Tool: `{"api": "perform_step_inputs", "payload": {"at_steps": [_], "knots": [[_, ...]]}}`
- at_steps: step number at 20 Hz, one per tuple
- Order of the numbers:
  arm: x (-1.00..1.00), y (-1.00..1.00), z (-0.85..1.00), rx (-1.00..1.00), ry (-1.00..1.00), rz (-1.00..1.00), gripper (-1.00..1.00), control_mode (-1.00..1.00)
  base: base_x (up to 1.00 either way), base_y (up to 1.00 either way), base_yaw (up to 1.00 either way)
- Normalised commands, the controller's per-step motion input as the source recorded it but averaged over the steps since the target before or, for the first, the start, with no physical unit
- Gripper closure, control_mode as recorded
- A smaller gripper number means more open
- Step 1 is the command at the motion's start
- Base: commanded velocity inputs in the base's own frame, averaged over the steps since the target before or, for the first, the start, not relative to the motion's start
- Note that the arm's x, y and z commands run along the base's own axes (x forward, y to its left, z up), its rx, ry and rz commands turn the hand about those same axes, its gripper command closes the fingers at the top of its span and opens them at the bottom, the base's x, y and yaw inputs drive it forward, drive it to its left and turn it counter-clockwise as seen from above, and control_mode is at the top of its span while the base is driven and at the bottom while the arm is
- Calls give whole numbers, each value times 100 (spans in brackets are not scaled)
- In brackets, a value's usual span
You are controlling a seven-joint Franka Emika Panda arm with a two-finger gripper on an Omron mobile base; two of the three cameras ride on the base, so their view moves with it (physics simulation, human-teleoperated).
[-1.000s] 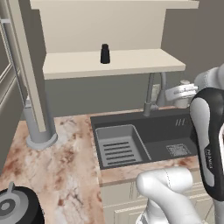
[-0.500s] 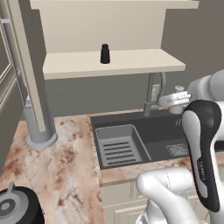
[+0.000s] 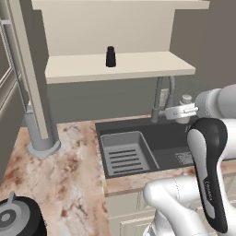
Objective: Take 2 condiments from the cabinet and move them on the counter near the stove.Make sure the condiments are lined up with each other, next to each other.
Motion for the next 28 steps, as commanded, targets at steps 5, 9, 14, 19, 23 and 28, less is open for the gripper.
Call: {"api": "perform_step_inputs", "payload": {"at_steps": [5,9,14,19,23,28], "knots": [[0,0,0,0,0,0,100,100,-3,0,-3],[0,0,0,0,0,0,100,100,-18,0,-14],[0,0,0,0,0,0,100,100,-31,-7,-18],[0,0,0,0,0,0,100,100,-43,-15,-10],[0,0,0,0,0,0,100,100,-34,-31,0],[0,0,0,0,0,0,100,100,-32,-24,2]]}}
